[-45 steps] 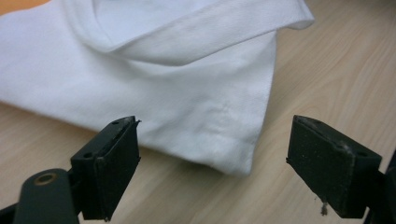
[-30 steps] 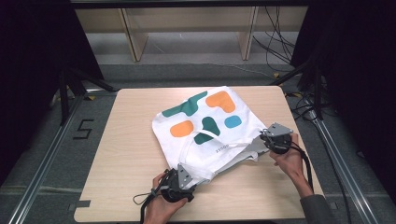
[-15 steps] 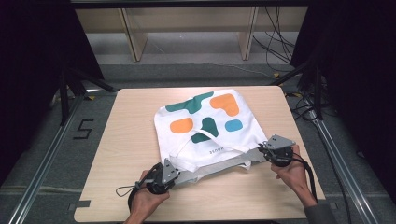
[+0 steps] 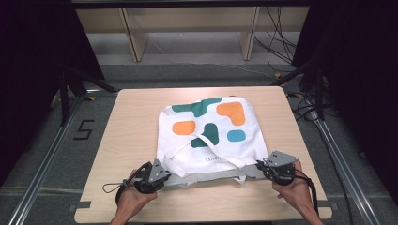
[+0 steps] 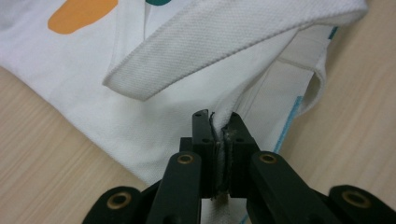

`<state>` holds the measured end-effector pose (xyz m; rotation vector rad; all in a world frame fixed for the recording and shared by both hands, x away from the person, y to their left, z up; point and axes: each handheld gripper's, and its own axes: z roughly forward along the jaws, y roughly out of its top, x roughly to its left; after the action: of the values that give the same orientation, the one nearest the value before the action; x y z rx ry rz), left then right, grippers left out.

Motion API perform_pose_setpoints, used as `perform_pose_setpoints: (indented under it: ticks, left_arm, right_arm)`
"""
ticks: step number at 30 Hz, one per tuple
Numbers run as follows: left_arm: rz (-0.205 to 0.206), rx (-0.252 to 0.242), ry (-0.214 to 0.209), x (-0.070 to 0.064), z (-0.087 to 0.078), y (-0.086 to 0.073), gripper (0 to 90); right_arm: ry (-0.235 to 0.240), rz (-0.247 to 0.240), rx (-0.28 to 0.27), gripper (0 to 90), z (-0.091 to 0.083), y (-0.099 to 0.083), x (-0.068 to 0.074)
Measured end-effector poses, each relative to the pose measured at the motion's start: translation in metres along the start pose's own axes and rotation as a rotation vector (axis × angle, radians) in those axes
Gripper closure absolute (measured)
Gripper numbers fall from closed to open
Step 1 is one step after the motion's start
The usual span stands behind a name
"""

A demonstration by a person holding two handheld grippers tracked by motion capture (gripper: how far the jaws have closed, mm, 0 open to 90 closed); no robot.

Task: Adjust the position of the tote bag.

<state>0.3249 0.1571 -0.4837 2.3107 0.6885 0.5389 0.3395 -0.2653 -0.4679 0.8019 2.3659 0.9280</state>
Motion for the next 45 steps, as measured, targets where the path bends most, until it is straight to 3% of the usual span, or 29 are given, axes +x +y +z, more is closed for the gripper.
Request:
perform_pose_setpoints:
  ticks: [2,7,8,10,13,14,17,18,19,20,21,22,24,26,31,33,35,38,41,45]
  left_arm:
    - [0.0,0.012,-0.026,0.003,-0.004,-0.002,84.9]
    - [0.005,0.043,-0.023,0.004,0.001,0.0,79.0]
    - [-0.017,0.05,-0.032,0.002,0.003,-0.001,76.2]
    - [-0.008,0.067,-0.022,0.001,0.006,-0.001,70.7]
    - [-0.006,0.087,-0.002,0.001,0.009,-0.001,65.7]
    - [0.011,0.087,0.007,0.003,0.009,-0.001,63.0]
    - [-0.015,0.068,0.027,0.002,0.009,-0.001,60.4]
    - [0.008,0.082,0.026,0.004,0.008,0.0,60.0]
    - [-0.014,0.068,0.032,0.003,0.008,0.0,60.0]
    - [-0.027,0.066,0.041,0.002,0.008,0.0,60.0]
    - [-0.029,0.067,0.043,0.003,0.007,0.001,60.0]
    - [-0.034,0.063,0.038,0.003,0.008,0.001,60.0]
    - [-0.037,0.063,0.043,0.002,0.007,0.001,59.4]
    - [-0.032,0.072,0.044,0.001,0.008,0.001,59.5]
    - [-0.008,0.11,0.038,-0.005,0.012,0.001,59.6]
    - [0.029,0.138,0.029,-0.008,0.012,0.002,58.0]
    - [0.059,0.157,0.026,-0.013,0.014,0.002,55.0]
    - [0.067,0.159,0.049,-0.013,0.012,0.003,58.8]
    - [-0.01,0.094,0.028,-0.006,0.009,0.005,71.2]
    - [0.028,0.112,0.024,-0.004,0.007,0.008,83.7]
  right_arm:
    - [0.016,0.018,0.001,88.4,-0.005,-0.002,0.007]
    - [0.022,0.016,0.005,87.7,-0.007,-0.007,0.013]
    - [0.029,0.021,0.009,87.0,-0.006,-0.007,0.013]
    - [0.05,0.053,0.009,83.4,-0.004,-0.008,0.012]
    - [0.04,0.061,0.016,80.6,-0.004,-0.009,0.013]
    - [0.041,0.047,0.018,78.8,-0.002,-0.009,0.012]
    - [0.012,0.029,0.04,70.9,0.003,-0.009,0.014]
    - [0.007,0.015,0.046,69.6,0.006,-0.009,0.014]
    - [-0.005,-0.013,0.044,68.3,0.009,-0.008,0.015]
    - [-0.009,-0.002,0.066,68.4,0.01,-0.007,0.017]
    - [-0.023,-0.045,0.058,68.5,0.014,-0.006,0.016]
    - [-0.03,-0.048,0.073,70.9,0.015,-0.004,0.017]
    - [-0.03,-0.075,0.067,77.2,0.018,0.0,0.017]
    - [-0.029,-0.073,0.049,84.1,0.018,0.003,0.014]
    - [0.0,-0.006,0.038,87.3,0.016,0.006,0.011]
    - [0.001,-0.007,0.015,87.5,0.014,0.008,0.008]
    - [0.013,0.028,-0.017,87.6,0.006,0.014,0.005]
    - [0.006,0.02,-0.03,87.7,0.003,0.016,0.005]
    - [0.019,0.018,-0.032,87.7,0.003,0.016,0.005]
    - [0.019,0.013,-0.029,87.7,0.004,0.015,0.005]
